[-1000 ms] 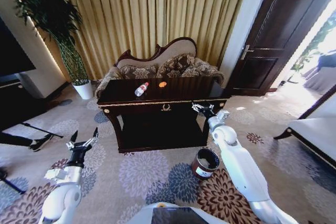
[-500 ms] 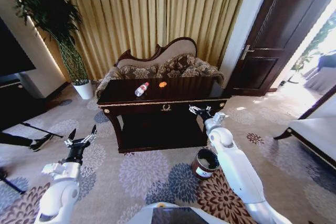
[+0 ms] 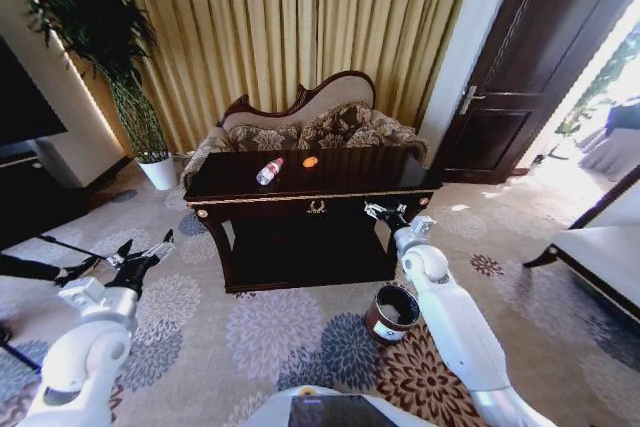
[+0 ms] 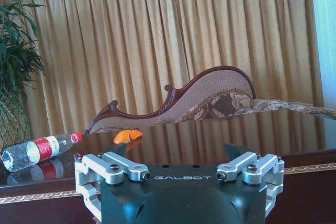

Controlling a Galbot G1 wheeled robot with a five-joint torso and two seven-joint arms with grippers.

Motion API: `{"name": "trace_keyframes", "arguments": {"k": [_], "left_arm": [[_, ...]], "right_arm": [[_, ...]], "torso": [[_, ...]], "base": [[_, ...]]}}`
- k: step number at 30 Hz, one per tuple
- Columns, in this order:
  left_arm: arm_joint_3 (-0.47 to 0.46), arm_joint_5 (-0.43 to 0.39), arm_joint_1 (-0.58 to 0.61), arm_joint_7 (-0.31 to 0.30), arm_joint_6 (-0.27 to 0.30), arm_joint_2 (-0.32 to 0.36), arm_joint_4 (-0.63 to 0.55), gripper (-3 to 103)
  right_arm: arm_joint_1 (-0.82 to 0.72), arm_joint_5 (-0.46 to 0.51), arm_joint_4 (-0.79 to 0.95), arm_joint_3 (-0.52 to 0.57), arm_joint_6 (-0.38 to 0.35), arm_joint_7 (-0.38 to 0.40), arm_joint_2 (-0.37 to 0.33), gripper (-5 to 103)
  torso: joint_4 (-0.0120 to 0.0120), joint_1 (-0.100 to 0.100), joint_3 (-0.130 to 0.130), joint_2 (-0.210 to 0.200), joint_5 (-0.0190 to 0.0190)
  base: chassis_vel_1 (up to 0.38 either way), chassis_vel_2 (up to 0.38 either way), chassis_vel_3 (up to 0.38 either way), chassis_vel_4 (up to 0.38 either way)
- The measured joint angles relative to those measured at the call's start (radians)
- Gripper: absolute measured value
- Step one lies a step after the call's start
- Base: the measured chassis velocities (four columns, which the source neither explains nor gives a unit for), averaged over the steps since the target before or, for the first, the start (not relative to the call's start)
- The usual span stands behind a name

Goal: Move to the front of the table and place the trash on the table into the trash bin.

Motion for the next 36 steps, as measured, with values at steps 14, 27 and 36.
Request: {"name": "trace_keyframes", "arguments": {"k": [14, 27, 36], "left_arm": [[0.013, -0.022, -0.059, 0.092, -0.193, 0.077, 0.056, 100], [0.001, -0.022, -0.051, 0.102, -0.194, 0.079, 0.067, 100], [-0.002, -0.018, -0.04, 0.122, -0.199, 0.065, 0.071, 100]], "right_arm": [[0.003, -0.002, 0.014, -0.008, 0.001, 0.003, 0.019, 100], [-0.003, -0.008, 0.064, -0.021, -0.024, 0.023, 0.026, 100], [-0.022, -0.046, 0.059, -0.026, -0.024, 0.021, 0.041, 100]], "torso": [[0.0002, 0.0, 0.0, 0.0, 0.0], [-0.0001, 0.0, 0.0, 0.0, 0.0], [-0.0002, 0.0, 0.0, 0.0, 0.0001]], "base": [[0.0, 0.0, 0.0, 0.0], [0.0, 0.0, 0.0, 0.0], [-0.069, 0.063, 0.06, -0.062]]}}
